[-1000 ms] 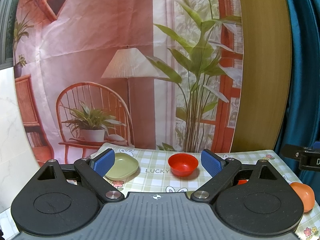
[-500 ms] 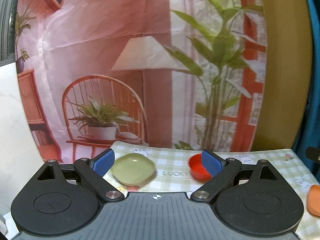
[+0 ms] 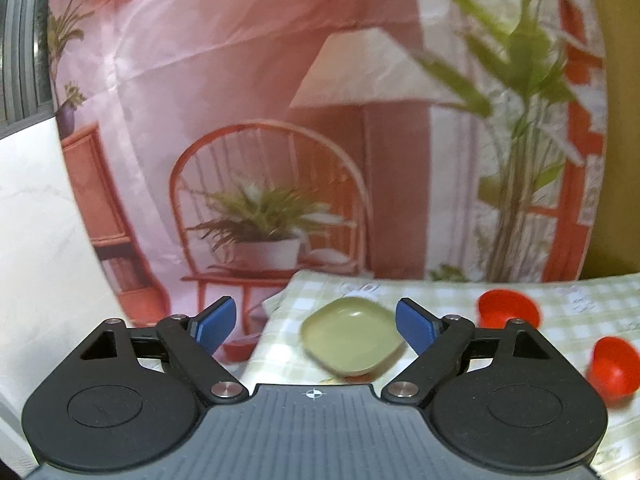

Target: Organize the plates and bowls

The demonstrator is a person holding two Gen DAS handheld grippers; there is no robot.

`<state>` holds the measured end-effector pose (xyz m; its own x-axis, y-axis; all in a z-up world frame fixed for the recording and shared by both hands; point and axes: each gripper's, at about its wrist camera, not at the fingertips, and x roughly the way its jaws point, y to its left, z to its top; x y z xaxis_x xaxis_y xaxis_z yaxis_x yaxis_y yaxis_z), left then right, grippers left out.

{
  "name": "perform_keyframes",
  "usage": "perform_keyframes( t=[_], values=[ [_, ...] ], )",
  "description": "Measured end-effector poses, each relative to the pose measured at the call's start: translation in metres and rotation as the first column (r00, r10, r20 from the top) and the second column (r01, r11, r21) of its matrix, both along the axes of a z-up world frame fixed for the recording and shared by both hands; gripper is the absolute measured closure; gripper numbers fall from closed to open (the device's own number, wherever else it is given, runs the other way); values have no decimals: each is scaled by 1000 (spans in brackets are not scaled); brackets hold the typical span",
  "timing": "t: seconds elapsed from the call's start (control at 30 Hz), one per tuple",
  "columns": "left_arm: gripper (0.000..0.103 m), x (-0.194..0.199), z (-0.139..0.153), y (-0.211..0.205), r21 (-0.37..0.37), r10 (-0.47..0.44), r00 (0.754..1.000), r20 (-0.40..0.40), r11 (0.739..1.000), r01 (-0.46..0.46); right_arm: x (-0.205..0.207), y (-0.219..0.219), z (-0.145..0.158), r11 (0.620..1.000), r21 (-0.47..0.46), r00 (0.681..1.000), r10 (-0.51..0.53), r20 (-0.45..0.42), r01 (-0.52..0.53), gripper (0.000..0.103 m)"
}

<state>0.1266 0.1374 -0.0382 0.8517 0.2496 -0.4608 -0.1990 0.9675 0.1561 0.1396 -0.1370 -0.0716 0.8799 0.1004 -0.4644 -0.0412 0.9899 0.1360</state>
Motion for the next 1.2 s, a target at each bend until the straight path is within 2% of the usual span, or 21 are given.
perform_keyframes(
  t=[0.1,0.23,0.37,0.43,0.57,0.63,0.77,0.87,1.0,1.1,1.17,1.2],
  values=[
    [17,3,-10,23,-2,30,999,-23,1000,-30,16,21,-11,997,44,997,69,-27,-68,2],
    [26,9,-27,60,-79,80,995,-58,993,-85,33,57,-30,991,8,989,135,-66,-135,8],
    [28,9,-47,90,-106,120,989,-90,986,-129,48,92,-51,971,8,965,238,-113,-238,10],
    [31,7,-57,100,-106,133,985,-113,984,-145,52,111,-59,957,0,948,288,-133,-291,20],
    [46,6,-80,121,-147,126,977,-172,977,-152,58,148,-76,924,-11,910,376,-174,-383,25],
    [50,6,-92,129,-166,121,973,-197,974,-155,59,165,-84,910,-30,896,401,-190,-414,36],
    [52,2,-113,131,-183,94,971,-219,974,-136,62,189,-100,882,-29,862,452,-228,-470,45],
    [59,-2,-130,129,-211,75,965,-250,969,-130,61,199,-112,866,-21,838,476,-269,-499,55],
    [61,-3,-150,130,-238,97,956,-276,957,-166,61,209,-129,858,-13,816,483,-318,-513,65],
    [73,-5,-159,131,-262,96,952,-291,949,-175,62,213,-140,842,12,788,511,-344,-540,72],
    [77,-5,-163,130,-267,92,951,-296,948,-174,61,216,-145,835,17,777,519,-357,-550,76],
    [81,-5,-164,128,-270,88,952,-294,947,-171,61,217,-147,833,27,771,524,-361,-553,81]
  ],
)
